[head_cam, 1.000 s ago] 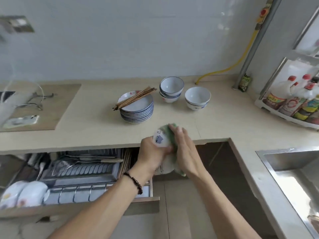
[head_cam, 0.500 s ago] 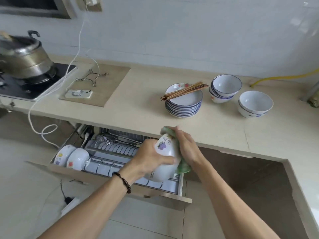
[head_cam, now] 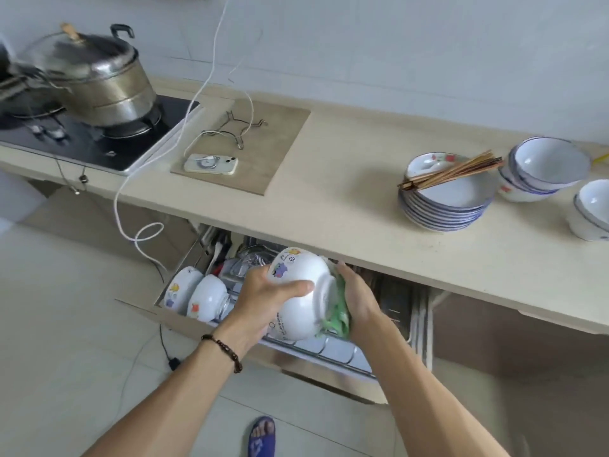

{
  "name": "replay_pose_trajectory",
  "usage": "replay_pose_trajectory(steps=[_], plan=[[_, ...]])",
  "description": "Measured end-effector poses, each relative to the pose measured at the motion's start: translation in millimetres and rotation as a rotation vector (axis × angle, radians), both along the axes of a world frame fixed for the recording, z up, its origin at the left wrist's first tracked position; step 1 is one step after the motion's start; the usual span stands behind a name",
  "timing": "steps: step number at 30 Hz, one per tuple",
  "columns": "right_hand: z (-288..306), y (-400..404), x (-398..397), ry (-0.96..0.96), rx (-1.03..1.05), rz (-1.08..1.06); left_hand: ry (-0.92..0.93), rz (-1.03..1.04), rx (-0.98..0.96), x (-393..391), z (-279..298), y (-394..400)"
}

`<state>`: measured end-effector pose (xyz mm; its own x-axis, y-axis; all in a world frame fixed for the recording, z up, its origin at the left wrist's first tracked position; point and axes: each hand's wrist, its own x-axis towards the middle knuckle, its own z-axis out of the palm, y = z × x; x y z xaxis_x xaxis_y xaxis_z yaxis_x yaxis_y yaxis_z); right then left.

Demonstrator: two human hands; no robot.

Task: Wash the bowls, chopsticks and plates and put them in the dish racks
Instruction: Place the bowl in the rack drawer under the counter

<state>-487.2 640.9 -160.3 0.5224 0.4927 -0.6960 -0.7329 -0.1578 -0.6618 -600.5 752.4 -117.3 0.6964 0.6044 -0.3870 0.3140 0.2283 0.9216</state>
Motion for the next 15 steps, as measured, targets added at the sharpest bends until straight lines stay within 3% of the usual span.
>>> replay_pose_trajectory(steps=[4, 9, 15], plan=[[-28.6, 49.5, -36.3, -0.154, -0.209, -0.024, 0.139, 0.118, 0.007, -15.5, -37.4, 63.7], [-59.8, 86.4, -38.9, -0.177, -0.237, -0.155, 0.303, 0.054, 0.046, -20.2, -87.4, 143.8], [-94.6, 114.4, -33.6, -0.202, -0.329, -0.084, 0.416, -0.048, 0.072, -11.2, -139.0, 179.4]])
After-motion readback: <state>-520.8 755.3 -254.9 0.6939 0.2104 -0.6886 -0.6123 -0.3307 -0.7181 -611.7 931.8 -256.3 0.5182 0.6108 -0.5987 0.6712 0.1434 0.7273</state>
